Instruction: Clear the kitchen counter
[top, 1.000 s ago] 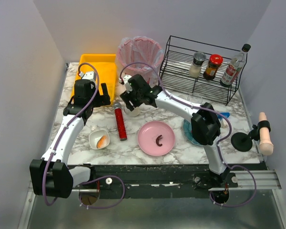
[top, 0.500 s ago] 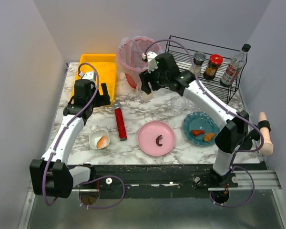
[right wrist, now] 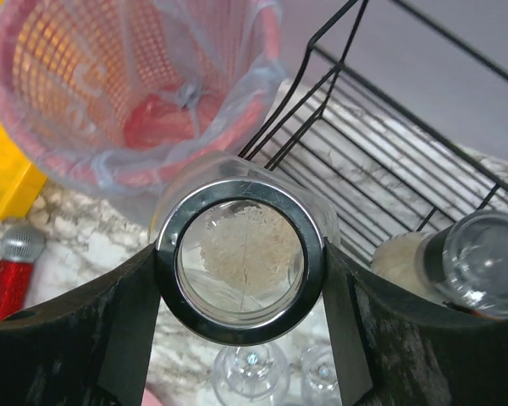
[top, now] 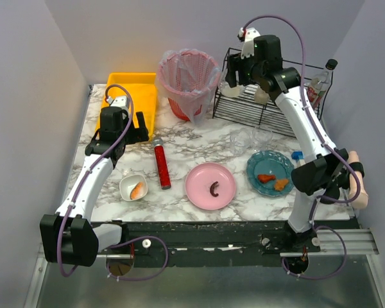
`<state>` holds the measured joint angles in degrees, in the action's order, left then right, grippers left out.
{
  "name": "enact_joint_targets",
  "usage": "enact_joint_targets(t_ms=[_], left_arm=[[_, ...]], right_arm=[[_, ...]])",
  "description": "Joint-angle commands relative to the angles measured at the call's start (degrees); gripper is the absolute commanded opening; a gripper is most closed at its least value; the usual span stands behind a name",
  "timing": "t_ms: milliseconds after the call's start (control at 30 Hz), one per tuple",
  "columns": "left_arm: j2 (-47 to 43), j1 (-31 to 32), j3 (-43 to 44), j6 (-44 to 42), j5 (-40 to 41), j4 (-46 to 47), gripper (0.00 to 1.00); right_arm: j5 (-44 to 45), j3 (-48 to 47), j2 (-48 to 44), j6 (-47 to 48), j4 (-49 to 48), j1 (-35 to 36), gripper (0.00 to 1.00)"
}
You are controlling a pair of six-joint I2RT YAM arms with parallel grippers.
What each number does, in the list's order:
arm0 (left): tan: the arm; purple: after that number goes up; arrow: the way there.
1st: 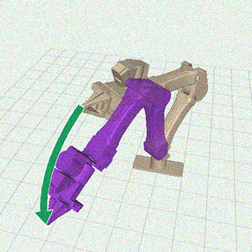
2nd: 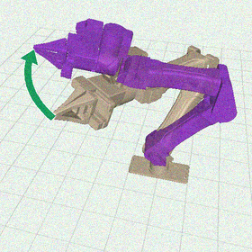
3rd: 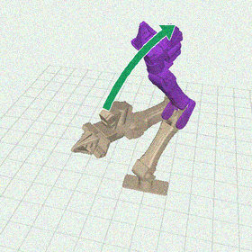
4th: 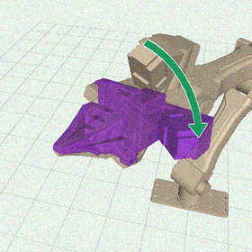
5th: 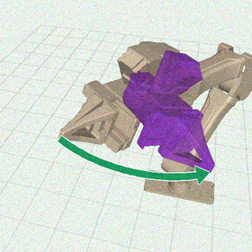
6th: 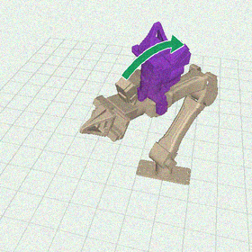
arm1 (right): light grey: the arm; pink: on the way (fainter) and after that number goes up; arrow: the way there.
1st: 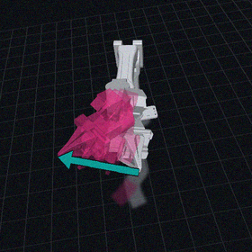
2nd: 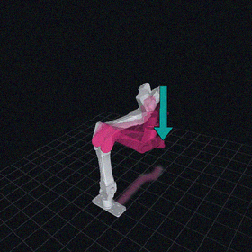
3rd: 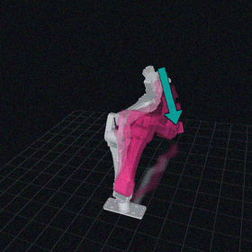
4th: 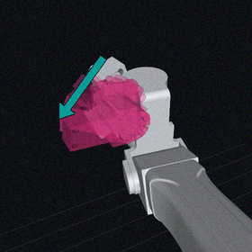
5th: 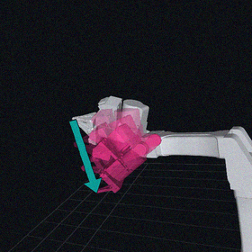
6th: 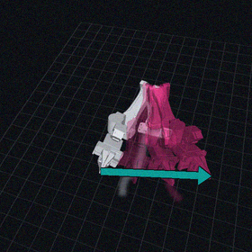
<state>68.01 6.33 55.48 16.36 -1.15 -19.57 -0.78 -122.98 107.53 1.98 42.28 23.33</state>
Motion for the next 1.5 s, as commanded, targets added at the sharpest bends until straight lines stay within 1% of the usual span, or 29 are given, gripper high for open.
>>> enact_joint_targets(t_ms=[0, 133, 300, 367, 900, 967, 1067, 1100, 1300, 1467], left_arm=[[-0.42, -0.44, 1.47, 0.43, -1.14, -0.91, 0.99], [-0.42, -0.44, 1.47, 0.43, -1.22, -0.91, 0.99], [-0.07, -0.44, 1.56, 0.52, -1.66, -0.91, 0.99], [-0.07, -0.44, 1.56, 0.52, -1.67, -0.90, 0.99], [-0.16, -0.53, 1.65, 0.25, -1.31, -1.08, 0.99], [-0.24, -0.53, 1.56, 0.25, -1.31, -0.99, 0.99], [-0.42, -0.53, 1.56, 0.16, -1.40, -1.08, 0.99], [-0.25, -0.53, 1.56, 0.16, -1.31, -0.99, 0.99], [-0.33, -0.53, 1.56, 0.16, -1.49, -1.08, 0.99], [-0.24, -0.53, 1.56, 0.16, -1.75, -1.08, 0.99]], right_arm=[[1.74, -7.44, 4.88, -0.66, 0.17, -2.85, 0.01], [2.18, -10.87, 8.13, -1.62, -0.18, -5.13, 0.01], [3.94, -11.14, 10.07, -1.80, -2.82, -6.45, 0.01], [4.99, -11.58, 11.12, -3.56, -3.61, -6.54, 0.01], [7.19, -13.08, 17.19, -3.47, -5.02, -7.07, 0.01], [7.19, -12.81, 17.28, -3.47, -5.02, -7.07, 0.06], [6.67, -12.46, 17.45, -3.47, -4.93, -7.07, 0.21], [6.58, -12.37, 17.37, -3.47, -4.93, -7.07, 0.24], [5.70, -11.93, 17.19, -3.47, -5.02, -7.07, 0.51], [5.26, -11.58, 17.02, -3.65, -4.93, -7.07, 0.66]])
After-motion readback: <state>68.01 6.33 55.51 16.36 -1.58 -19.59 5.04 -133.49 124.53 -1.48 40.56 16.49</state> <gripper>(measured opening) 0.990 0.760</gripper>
